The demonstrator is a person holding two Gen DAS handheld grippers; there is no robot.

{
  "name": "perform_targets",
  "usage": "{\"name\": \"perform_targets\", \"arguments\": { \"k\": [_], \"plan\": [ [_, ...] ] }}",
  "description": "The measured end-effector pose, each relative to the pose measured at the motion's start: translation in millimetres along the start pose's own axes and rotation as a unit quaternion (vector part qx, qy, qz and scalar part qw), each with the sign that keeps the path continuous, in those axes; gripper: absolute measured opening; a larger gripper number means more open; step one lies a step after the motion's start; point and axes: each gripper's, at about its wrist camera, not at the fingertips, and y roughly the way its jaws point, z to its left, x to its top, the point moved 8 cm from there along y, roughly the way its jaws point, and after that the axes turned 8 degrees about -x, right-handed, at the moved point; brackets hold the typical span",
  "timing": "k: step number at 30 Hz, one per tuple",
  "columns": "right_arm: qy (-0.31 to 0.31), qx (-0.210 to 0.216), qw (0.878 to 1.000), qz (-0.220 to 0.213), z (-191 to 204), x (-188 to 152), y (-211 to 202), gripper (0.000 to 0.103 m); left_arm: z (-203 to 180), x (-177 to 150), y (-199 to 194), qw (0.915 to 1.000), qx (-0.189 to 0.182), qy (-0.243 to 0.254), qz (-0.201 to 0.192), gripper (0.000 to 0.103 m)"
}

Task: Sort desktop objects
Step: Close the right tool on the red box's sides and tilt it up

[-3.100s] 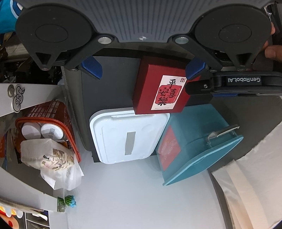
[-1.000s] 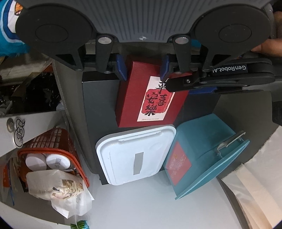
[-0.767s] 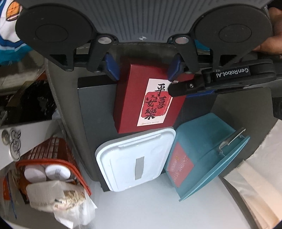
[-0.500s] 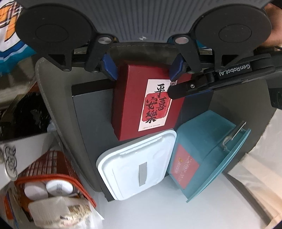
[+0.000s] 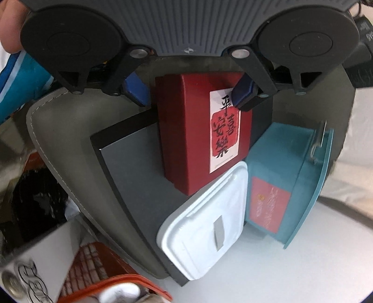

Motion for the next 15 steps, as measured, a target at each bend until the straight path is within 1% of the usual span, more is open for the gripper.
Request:
{"name": "perform_targets", "arguments": {
  "k": [4, 8, 9, 11, 12, 13, 15],
  "plan": [
    [0.023, 0.007, 1.000, 0.006, -4.4, -0.2, 5.1, 0.090, 0.1, -0.7, 1.9, 1.0000, 0.000, -0.002, 0.000, 0.046],
    [0.057, 0.024, 0.998, 0.021, -8.6, -1.4, 10.0, 0.090, 0.4, -1.3, 3.4, 1.0000, 0.000, -0.004, 0.000, 0.046],
    [0.062, 0.029, 0.997, 0.023, -8.4, -1.9, 10.4, 0.089, 1.0, -1.6, 1.7, 1.0000, 0.000, -0.004, 0.000, 0.046],
    [0.065, 0.040, 0.997, 0.026, -6.3, -2.8, 10.1, 0.081, 2.2, -2.1, -1.2, 1.0000, -0.001, -0.005, -0.001, 0.046],
    [0.066, 0.045, 0.996, 0.027, -4.8, -3.1, 9.7, 0.074, 2.4, -2.1, -1.4, 1.0000, -0.001, -0.005, -0.001, 0.046],
    [0.064, 0.050, 0.996, 0.028, -2.8, -3.4, 9.2, 0.072, 2.6, -2.1, -1.7, 1.0000, -0.001, -0.006, -0.002, 0.046],
    [0.058, 0.051, 0.997, 0.028, 0.3, -4.5, 8.7, 0.071, 2.8, -2.4, -2.9, 1.0000, 0.000, -0.004, -0.002, 0.046]
  ]
}}
